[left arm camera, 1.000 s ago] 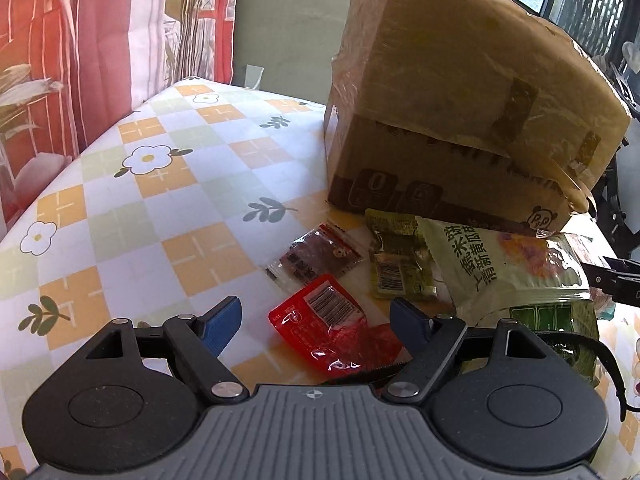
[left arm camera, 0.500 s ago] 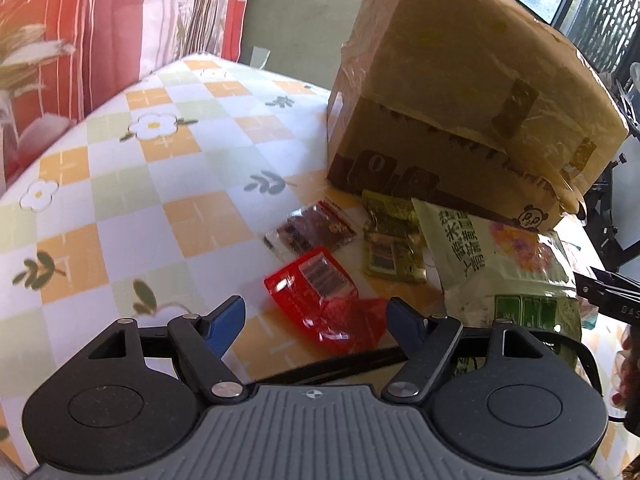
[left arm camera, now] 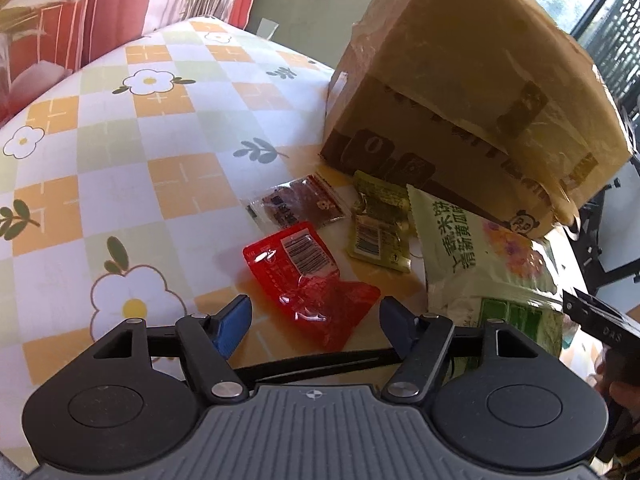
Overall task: Organize snacks
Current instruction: 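Close the left tool on the red candy while the right tool holds the bread bag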
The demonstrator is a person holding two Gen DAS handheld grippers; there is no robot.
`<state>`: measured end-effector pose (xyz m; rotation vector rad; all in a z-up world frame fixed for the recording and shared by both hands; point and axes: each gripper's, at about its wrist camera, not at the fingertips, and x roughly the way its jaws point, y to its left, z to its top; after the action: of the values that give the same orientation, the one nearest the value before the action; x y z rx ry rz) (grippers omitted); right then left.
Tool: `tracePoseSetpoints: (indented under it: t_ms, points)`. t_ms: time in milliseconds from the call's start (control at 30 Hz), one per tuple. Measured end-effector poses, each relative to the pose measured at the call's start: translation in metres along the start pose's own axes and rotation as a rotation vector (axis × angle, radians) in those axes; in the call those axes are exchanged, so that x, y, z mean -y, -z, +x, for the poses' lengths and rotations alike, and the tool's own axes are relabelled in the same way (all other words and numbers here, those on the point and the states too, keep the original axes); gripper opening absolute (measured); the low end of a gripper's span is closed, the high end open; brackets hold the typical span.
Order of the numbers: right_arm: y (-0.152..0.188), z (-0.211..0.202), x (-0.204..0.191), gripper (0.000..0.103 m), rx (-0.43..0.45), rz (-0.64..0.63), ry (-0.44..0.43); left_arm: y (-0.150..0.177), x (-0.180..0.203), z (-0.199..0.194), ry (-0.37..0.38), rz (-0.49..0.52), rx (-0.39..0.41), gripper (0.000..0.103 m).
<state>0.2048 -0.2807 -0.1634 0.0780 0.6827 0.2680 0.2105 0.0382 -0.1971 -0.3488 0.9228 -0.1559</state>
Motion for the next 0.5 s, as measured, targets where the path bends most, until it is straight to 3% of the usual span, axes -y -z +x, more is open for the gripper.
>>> tracePoseSetpoints:
  t_ms: [267,433,500]
  points:
    - [-0.001,-0.001,-0.005,0.075,0.007,0.002,-0.008,-0.006,0.020,0.017,-0.056,0.104,0.043,0.072]
    - [0.001,-0.003,-0.003,0.074,0.004,0.010,0.000,-0.017,0.020,0.027,-0.025,0.139,0.058,0.071]
    - [0.001,-0.004,-0.001,0.074,0.006,0.011,0.005,-0.026,0.015,0.026,-0.017,0.107,0.052,0.068]
